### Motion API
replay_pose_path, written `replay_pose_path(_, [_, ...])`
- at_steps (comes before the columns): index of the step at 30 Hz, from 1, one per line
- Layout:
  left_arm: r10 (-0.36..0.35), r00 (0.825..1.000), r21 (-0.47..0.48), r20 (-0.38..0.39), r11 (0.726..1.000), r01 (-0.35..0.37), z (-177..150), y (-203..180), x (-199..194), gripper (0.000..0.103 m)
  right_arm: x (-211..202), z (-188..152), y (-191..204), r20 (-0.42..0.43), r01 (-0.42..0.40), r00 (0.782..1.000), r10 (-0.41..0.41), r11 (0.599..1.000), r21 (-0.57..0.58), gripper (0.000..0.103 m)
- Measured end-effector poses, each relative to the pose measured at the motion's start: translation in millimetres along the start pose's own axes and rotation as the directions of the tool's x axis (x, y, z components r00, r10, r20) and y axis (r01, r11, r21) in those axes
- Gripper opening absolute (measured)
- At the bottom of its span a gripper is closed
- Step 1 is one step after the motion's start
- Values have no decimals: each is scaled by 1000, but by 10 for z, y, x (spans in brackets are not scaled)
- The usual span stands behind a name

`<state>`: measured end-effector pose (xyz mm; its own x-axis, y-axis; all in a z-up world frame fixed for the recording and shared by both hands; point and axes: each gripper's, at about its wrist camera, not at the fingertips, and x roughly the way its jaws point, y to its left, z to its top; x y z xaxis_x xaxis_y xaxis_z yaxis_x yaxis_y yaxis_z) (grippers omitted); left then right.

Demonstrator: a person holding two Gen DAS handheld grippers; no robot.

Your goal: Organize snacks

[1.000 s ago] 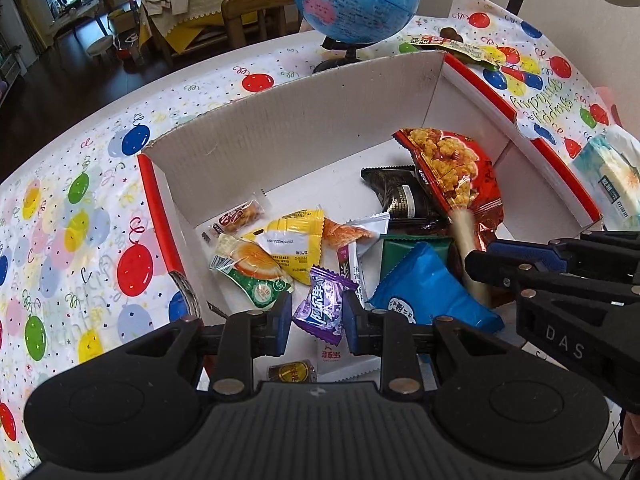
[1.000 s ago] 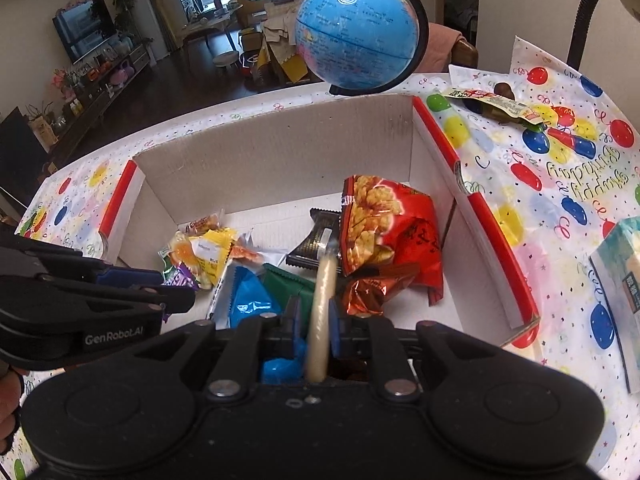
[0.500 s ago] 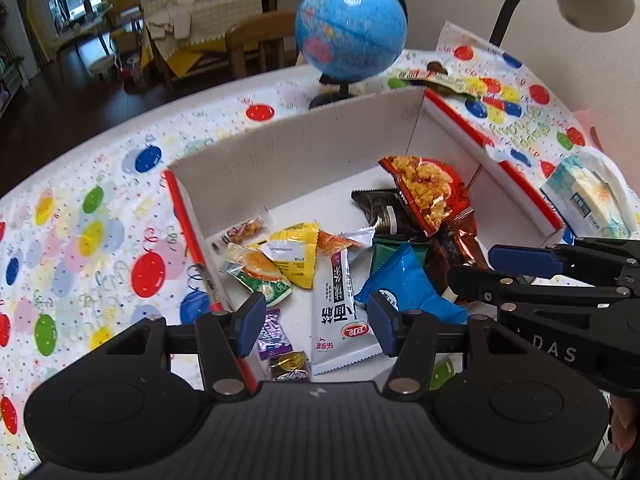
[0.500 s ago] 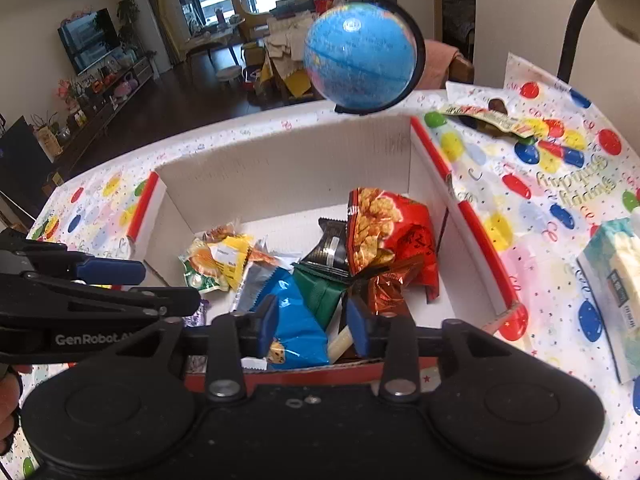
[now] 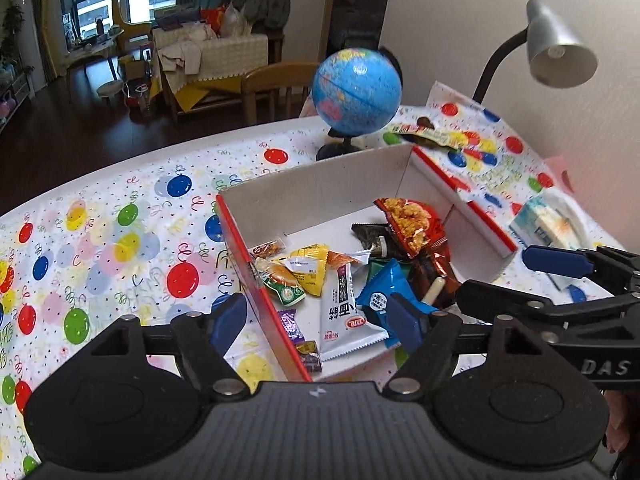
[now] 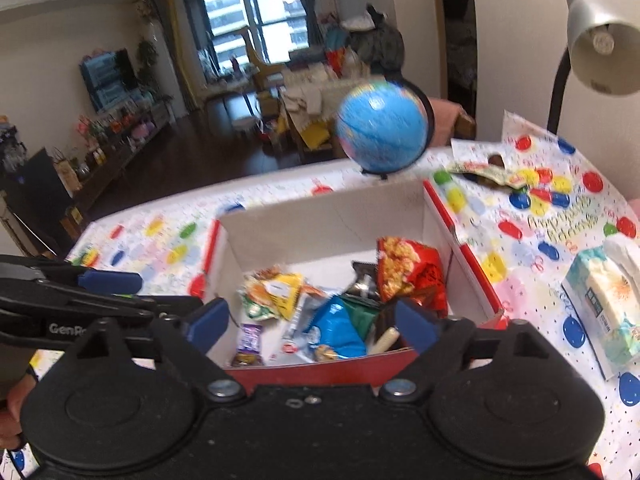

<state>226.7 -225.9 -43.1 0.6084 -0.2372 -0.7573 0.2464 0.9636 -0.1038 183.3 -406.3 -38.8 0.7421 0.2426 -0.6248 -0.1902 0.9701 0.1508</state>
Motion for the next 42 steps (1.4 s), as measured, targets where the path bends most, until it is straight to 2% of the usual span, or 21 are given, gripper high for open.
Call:
replay_pose_path(2, [-6, 1000, 3, 20, 1000, 6, -40, 17, -112, 84, -95, -7, 55, 20, -4, 1000, 4, 1000, -2, 96])
replay_pose_path(8, [-26, 997, -11, 71, 1000, 27, -152, 75, -414, 87, -318, -52, 158, 70, -1, 998, -2, 1000, 30, 103])
replay_pose_path(10, [-20, 996, -24, 89, 999, 23, -182, 105, -501, 103, -389, -69, 178, 89, -3, 996, -1, 999, 39, 103])
replay_pose_path(16, [-27, 992, -48, 125, 998, 33, -291, 178, -712, 103, -573, -154, 217, 135, -24, 991, 15, 997, 67, 103])
replay_pose_path(27, [18, 984, -40, 176, 999, -11, -515, 193, -1092, 103, -813, -330, 369, 183, -1, 983, -12, 998, 69, 103])
replay_pose_path(42, [26, 980, -45, 198, 999, -17, -568, 170, -1215, 103, -951, -382, 401, 197, 27, 980, -38, 998, 56, 103])
